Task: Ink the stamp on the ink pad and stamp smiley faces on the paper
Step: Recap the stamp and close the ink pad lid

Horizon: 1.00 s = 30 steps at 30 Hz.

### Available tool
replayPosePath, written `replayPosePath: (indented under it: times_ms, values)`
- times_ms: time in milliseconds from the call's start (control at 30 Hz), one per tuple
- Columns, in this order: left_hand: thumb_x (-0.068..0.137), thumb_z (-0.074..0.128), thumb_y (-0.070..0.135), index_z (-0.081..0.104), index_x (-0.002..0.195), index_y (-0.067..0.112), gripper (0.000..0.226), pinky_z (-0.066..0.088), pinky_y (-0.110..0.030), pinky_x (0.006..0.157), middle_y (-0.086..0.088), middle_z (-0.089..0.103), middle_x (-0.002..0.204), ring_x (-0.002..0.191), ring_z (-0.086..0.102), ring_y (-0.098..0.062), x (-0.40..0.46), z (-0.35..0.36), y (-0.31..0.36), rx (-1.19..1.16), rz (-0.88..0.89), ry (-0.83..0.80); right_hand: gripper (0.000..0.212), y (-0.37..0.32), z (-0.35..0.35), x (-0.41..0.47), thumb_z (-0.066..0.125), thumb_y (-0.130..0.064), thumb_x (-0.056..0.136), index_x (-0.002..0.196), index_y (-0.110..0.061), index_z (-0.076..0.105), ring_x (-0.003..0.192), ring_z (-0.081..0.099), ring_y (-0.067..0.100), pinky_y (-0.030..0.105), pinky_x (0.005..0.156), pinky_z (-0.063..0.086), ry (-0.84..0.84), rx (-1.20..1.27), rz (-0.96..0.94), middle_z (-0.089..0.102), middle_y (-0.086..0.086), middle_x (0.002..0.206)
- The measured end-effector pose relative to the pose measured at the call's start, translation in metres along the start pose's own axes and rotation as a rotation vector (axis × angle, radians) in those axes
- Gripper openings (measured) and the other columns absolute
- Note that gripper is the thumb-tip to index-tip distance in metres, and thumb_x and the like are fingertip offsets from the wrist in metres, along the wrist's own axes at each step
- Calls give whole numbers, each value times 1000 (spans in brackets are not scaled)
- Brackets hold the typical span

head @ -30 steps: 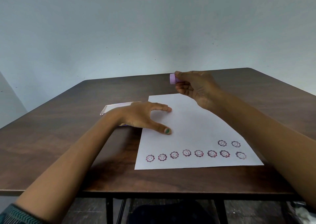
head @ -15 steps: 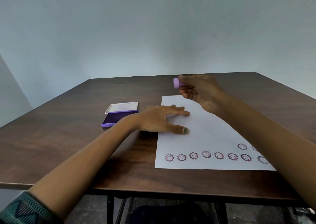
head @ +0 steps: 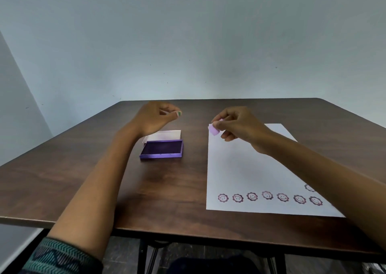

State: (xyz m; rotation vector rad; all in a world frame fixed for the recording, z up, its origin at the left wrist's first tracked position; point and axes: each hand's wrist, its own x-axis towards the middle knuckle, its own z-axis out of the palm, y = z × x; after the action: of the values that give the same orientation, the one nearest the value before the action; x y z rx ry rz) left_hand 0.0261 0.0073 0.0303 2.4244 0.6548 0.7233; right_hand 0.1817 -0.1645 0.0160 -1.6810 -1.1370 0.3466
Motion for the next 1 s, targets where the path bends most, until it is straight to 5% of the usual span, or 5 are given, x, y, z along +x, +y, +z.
replayPosePath:
  times_ms: [367, 667, 867, 933, 1000]
  values:
    - [88, 60, 34, 70, 104, 12, 29, 41, -28, 89, -3, 69, 111, 98, 58, -15, 3, -5, -21, 114, -62, -50, 35, -7, 44, 40, 71, -12, 76, 110, -7, 66, 99, 59, 25, 25, 75, 41, -116, -614, -192, 64, 11, 116]
    - [88, 59, 35, 69, 106, 11, 32, 39, -27, 86, -6, 68, 114, 106, 59, -19, 5, -13, -33, 142, -111, -55, 44, -12, 40, 57, 71, -32, 79, 115, -9, 60, 89, 50, 16, 25, 76, 37, -141, -563, -139, 53, 1, 97]
    - [86, 59, 43, 57, 124, 8, 51, 37, -29, 94, -12, 58, 130, 118, 54, -25, 3, -27, -45, 195, -251, -123, 20, -27, 56, 70, 62, -18, 82, 80, -1, 70, 81, 61, 26, 32, 70, 45, -188, -612, -166, 71, 13, 87]
    - [85, 55, 52, 48, 131, 7, 65, 34, -33, 102, -12, 50, 139, 125, 48, -26, 1, -32, -49, 242, -326, -195, 28, -27, 68, 75, 58, -16, 84, 59, -3, 58, 74, 54, 29, 33, 65, 42, -238, -719, -160, 61, 11, 69]
    - [84, 49, 59, 42, 136, 7, 74, 31, -36, 107, -11, 43, 145, 130, 42, -26, 0, -35, -53, 300, -387, -275, 24, -25, 80, 82, 55, -17, 85, 63, -8, 54, 77, 53, 27, 32, 69, 41, -251, -835, -177, 60, 11, 75]
